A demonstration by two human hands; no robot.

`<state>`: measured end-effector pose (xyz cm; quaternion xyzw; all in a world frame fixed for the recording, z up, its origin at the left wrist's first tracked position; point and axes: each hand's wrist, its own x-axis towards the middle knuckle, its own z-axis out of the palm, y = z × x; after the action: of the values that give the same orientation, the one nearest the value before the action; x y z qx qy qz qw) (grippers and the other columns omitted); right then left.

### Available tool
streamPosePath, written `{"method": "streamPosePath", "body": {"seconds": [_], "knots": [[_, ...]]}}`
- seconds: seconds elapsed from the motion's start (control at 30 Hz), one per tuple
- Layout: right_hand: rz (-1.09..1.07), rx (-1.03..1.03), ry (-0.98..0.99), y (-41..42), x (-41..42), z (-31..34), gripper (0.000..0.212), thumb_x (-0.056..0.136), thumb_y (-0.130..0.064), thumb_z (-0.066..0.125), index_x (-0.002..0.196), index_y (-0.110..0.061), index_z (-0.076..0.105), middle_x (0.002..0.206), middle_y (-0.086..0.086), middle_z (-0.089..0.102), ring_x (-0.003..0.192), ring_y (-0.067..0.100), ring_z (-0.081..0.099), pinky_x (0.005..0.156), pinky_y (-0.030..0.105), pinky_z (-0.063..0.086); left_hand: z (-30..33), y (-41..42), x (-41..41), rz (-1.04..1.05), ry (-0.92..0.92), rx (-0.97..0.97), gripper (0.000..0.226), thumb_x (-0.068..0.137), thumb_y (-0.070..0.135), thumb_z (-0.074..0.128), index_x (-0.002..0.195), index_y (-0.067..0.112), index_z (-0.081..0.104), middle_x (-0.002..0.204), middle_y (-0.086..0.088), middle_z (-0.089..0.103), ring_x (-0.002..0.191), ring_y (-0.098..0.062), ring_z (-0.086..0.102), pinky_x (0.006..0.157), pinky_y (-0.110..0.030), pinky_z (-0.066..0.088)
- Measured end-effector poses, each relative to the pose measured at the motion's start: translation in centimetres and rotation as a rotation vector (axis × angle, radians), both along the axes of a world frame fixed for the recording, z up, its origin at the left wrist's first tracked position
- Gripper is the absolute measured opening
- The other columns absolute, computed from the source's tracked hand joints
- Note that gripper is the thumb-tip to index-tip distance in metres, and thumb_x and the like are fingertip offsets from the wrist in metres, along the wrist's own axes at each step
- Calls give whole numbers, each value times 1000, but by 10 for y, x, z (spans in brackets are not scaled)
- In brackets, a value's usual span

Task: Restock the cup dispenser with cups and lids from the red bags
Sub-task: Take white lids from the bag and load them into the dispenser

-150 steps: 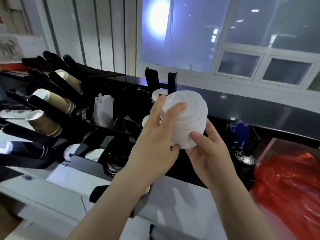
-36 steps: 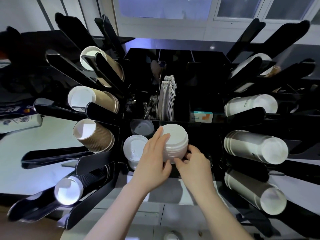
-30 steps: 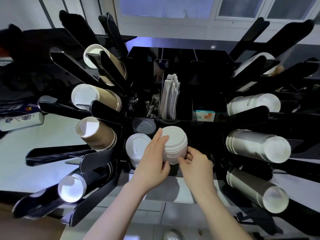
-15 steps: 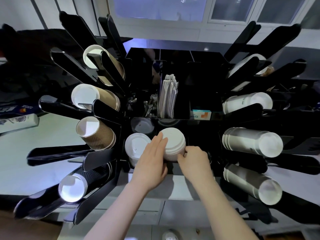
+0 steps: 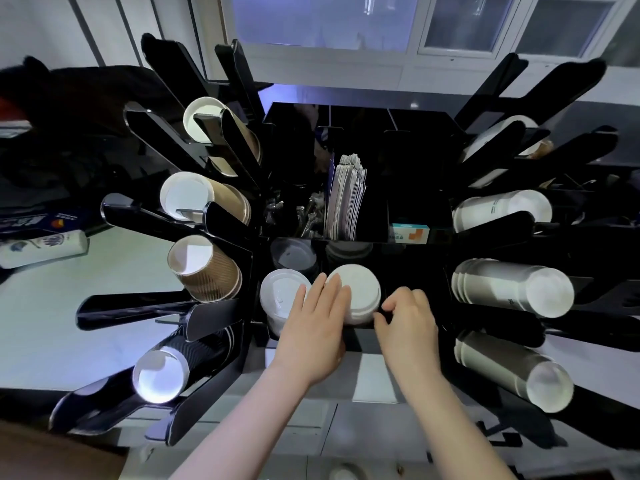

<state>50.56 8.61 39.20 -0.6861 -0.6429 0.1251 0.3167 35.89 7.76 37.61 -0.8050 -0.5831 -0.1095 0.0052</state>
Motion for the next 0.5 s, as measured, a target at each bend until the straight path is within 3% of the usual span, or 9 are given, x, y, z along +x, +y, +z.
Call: {"method": "streamPosePath", "body": {"seconds": [0.03, 0.13, 0.2, 0.33, 0.5], "knots": [[0, 5, -16, 0, 1, 0, 23, 80, -6, 71, 94, -13, 54, 97, 0, 46, 85, 25, 56, 71, 32, 43, -2, -1, 2, 9, 33, 6, 73, 77, 15, 59, 145, 5, 35, 154, -14, 29, 142, -35, 25, 113, -52, 25], [63, -18, -46, 1, 2, -2, 37, 81, -4, 68, 113, -16, 53, 115, 2, 46, 103, 22, 53, 84, 33, 47, -14, -1, 6, 26, 43, -45, 75, 90, 17, 41, 152, 11, -1, 161, -6, -6, 147, -26, -5, 116, -48, -2], [149, 20, -61, -2, 2, -8, 41, 79, 1, 68, 117, -14, 59, 123, 4, 50, 109, 25, 52, 89, 30, 45, -19, 1, 5, 51, 35, -62, 76, 92, 17, 36, 151, 14, -13, 159, -4, -17, 147, -23, -13, 116, -45, -8], [223, 113, -85, -6, -1, -20, 34, 75, 6, 72, 105, -7, 72, 121, 12, 62, 111, 34, 56, 91, 31, 43, -17, 1, 0, 51, 54, -112, 80, 92, 18, 36, 148, 12, -19, 157, -5, -24, 146, -21, -17, 117, -40, -7], [205, 125, -97, 2, -6, -16, 18, 79, -3, 71, 96, -9, 75, 117, 8, 65, 115, 30, 55, 93, 46, 47, -5, 2, 0, 100, 129, -177, 82, 91, 27, 44, 151, 12, -10, 160, -2, -15, 145, -30, -19, 112, -57, -12]]}}
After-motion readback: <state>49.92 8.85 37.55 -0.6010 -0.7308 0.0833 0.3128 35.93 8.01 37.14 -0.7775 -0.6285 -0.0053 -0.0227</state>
